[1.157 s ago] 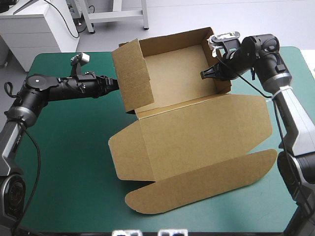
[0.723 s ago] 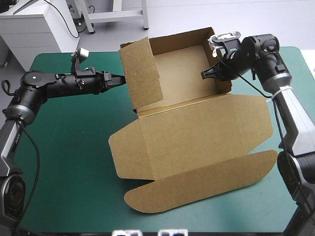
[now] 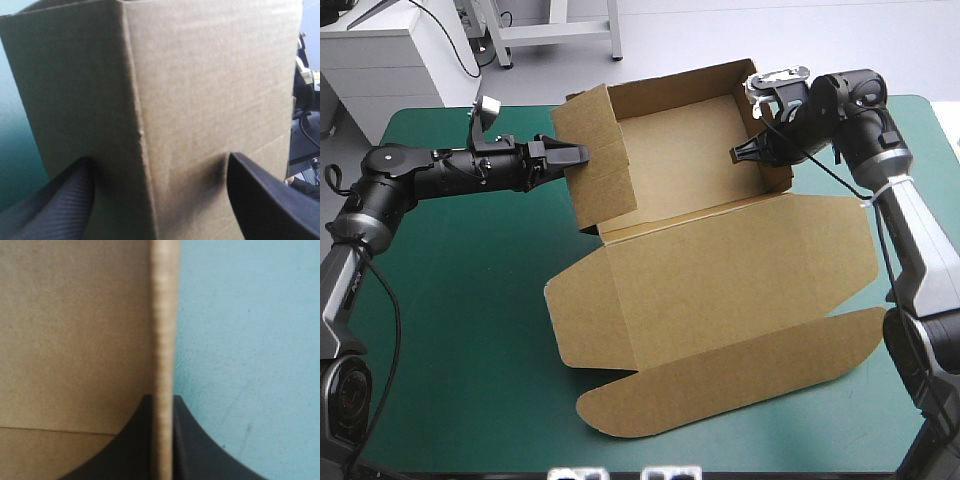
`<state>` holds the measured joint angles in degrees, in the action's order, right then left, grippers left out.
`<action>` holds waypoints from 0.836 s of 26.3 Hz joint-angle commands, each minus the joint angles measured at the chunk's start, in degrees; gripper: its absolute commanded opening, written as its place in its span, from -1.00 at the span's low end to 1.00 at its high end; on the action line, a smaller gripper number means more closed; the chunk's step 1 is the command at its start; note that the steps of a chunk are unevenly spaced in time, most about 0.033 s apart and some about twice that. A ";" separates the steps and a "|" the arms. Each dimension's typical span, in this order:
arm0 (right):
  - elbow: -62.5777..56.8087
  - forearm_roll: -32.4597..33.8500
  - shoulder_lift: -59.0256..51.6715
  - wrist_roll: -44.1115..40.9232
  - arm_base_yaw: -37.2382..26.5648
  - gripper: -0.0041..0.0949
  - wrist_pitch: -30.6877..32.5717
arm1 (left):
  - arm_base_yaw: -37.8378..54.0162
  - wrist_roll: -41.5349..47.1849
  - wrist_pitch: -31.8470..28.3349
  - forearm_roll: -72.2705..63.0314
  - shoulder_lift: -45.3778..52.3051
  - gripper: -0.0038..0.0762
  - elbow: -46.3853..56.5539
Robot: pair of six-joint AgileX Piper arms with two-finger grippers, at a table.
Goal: Fold the box
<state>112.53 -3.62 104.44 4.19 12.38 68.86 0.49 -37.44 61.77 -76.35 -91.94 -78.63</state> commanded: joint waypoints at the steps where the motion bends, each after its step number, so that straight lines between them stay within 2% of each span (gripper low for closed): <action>1: 1.79 -1.12 -3.10 -0.19 -0.03 -0.94 -1.80 | -0.24 0.43 0.70 -4.61 2.75 0.41 -1.91; 8: 1.79 -1.23 -3.10 -0.83 -0.03 -0.94 -3.17 | -0.50 1.77 2.79 -3.26 2.75 0.41 -1.91; 11: 1.79 -0.28 -3.10 -2.24 -0.03 -0.93 -4.42 | -2.31 4.70 0.52 0.65 2.75 0.41 -2.90; 19: 1.79 0.09 -3.10 -2.22 -0.03 -0.93 -4.56 | -15.69 26.47 -12.47 32.13 2.75 0.41 -10.13; 22: 1.79 0.09 -3.10 -2.22 -0.03 -0.93 -4.56 | -19.02 35.45 -15.08 41.32 2.75 0.41 -12.21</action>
<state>112.53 -1.63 104.44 2.48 12.38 67.52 -15.58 -10.49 50.87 -41.75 -91.94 -87.40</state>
